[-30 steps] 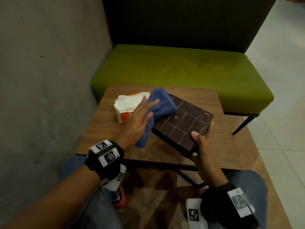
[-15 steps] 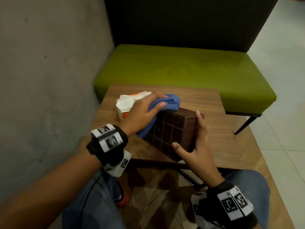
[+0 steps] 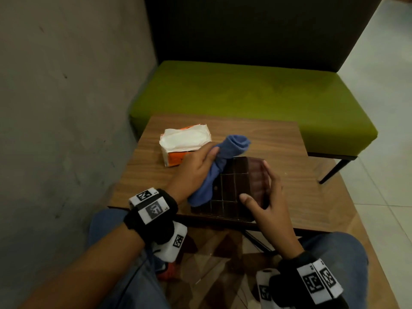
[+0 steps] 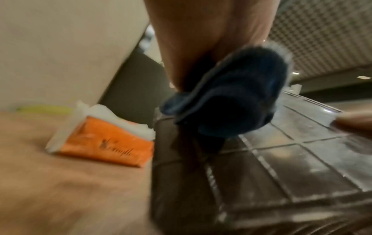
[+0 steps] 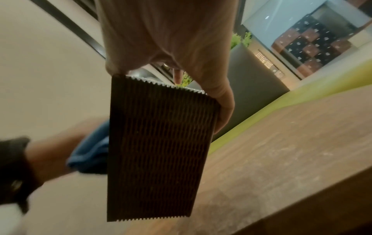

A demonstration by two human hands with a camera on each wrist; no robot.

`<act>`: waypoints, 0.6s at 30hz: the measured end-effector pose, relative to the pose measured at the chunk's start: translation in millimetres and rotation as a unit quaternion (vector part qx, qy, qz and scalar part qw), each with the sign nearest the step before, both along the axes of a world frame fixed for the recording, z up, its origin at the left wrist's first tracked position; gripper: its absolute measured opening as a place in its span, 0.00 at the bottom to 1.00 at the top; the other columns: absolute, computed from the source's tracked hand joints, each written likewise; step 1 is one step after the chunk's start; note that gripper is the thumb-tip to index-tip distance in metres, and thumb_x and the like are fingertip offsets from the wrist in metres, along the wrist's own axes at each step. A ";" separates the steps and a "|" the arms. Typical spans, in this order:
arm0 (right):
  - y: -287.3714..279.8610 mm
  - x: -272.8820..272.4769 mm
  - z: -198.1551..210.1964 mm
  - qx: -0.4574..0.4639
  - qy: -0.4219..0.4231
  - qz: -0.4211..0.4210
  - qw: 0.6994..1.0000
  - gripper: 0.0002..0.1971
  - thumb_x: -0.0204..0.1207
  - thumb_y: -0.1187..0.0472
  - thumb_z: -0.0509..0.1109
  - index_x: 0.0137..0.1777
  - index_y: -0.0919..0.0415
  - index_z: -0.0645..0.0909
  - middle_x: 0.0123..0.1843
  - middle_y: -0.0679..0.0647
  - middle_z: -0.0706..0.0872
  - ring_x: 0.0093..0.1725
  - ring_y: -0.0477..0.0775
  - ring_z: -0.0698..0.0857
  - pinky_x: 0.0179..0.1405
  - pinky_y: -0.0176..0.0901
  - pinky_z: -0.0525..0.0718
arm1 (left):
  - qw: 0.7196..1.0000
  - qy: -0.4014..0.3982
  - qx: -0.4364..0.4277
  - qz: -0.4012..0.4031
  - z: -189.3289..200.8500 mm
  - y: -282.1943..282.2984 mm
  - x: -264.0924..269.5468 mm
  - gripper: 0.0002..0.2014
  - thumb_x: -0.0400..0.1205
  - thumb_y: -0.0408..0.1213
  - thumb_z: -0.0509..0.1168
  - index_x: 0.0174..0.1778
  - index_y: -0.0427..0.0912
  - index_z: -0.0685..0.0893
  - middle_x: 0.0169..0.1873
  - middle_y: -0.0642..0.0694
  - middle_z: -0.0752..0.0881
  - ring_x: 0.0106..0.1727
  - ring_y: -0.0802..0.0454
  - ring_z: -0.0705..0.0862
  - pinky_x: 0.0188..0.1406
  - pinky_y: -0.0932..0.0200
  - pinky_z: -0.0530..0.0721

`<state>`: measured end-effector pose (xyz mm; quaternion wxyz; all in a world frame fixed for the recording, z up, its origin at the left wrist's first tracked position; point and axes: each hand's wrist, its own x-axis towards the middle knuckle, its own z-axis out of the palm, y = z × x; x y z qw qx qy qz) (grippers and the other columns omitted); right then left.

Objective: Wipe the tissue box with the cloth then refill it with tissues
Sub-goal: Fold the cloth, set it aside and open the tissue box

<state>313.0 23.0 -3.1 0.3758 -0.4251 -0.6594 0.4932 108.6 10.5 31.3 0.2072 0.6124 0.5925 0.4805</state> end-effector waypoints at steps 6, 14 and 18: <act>10.8 18.2 -13.8 -0.065 0.019 -0.032 0.997 0.42 0.59 0.32 0.74 0.74 0.25 0.61 0.75 0.54 0.71 0.71 0.60 0.77 0.65 0.69 0.80 | 0.981 -0.046 -0.176 0.072 -36.2 -13.4 -50.4 0.11 0.87 0.35 0.54 0.49 0.35 0.81 0.43 0.37 0.83 0.41 0.56 0.80 0.42 0.67 0.77; 35.0 27.4 -19.0 -0.255 0.112 -0.089 0.956 0.23 0.80 0.45 0.61 0.75 0.45 0.70 0.68 0.54 0.82 0.62 0.55 0.84 0.56 0.59 0.86 | 0.956 -0.169 -0.187 0.152 -26.3 -41.9 -98.2 0.07 0.80 0.39 0.67 0.51 0.53 0.79 0.48 0.54 0.83 0.48 0.61 0.81 0.42 0.67 0.79; 44.2 26.5 -1.6 -0.292 0.084 -0.088 0.949 0.10 0.86 0.50 0.55 0.60 0.46 0.76 0.55 0.49 0.85 0.51 0.46 0.83 0.43 0.46 0.81 | 0.962 -0.125 -0.196 0.145 -30.5 -44.6 -103.2 0.14 0.79 0.38 0.68 0.60 0.52 0.77 0.49 0.61 0.79 0.48 0.64 0.79 0.41 0.70 0.76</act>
